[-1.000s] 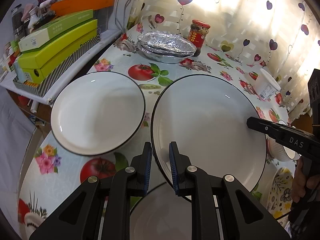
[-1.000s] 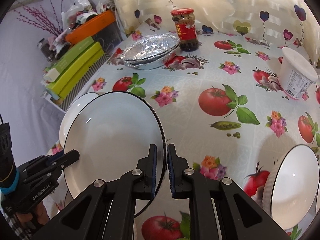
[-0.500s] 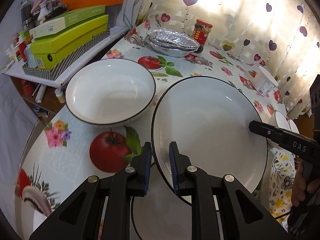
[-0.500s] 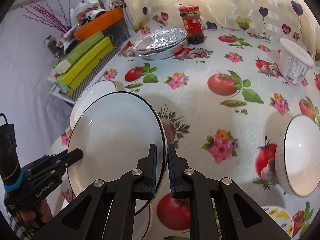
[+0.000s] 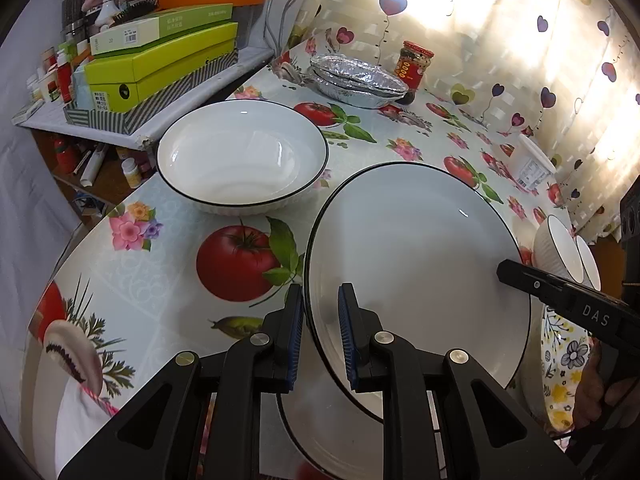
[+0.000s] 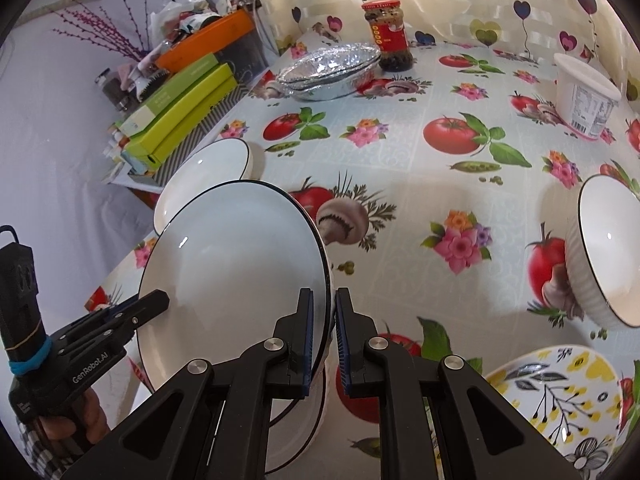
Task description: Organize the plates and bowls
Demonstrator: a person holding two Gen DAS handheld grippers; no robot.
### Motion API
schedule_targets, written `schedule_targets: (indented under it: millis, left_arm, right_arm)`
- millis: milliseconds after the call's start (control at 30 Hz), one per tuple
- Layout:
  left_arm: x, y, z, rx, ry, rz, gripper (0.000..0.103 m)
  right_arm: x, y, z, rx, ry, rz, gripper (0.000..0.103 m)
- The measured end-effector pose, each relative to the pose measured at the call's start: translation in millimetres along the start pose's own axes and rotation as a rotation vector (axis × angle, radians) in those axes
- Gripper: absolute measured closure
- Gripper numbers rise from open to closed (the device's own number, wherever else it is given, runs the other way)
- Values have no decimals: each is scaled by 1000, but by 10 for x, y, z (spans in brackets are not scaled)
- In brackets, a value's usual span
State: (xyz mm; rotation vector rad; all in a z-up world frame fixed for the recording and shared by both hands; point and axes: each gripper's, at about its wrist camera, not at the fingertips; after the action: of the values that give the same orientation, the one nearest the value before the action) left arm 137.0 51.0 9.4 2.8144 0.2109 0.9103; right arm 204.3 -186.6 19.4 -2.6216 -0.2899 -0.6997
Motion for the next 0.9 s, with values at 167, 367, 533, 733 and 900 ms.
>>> schedule_targets:
  millis: [167, 367, 533, 733, 900]
  left_arm:
    - [-79, -4, -38, 7, 7, -7, 85]
    - [-180, -30, -69, 17, 4, -13, 85]
    - [-248, -53, -85, 22, 0, -15, 85]
    - [-307, -68, -80, 28, -8, -15, 85]
    - [-331, -95, -65, 29, -17, -21, 85]
  right_arm:
    - [-120, -22, -7, -3, -2, -5, 92]
    - [-257, -49, 14, -8, -16, -9, 92]
    - [-349, -61, 29, -3, -24, -1, 92]
    - [-402, -81, 22, -6, -25, 1, 92]
    - [-444, -105, 16, -10, -21, -2, 92]
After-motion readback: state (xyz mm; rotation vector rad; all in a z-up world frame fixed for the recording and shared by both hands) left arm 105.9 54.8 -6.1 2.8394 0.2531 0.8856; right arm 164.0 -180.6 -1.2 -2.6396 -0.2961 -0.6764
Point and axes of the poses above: each gripper's, at about its wrist camera, not at the fingertips, and z roughly the way its jaws point, y to its right, x to its top
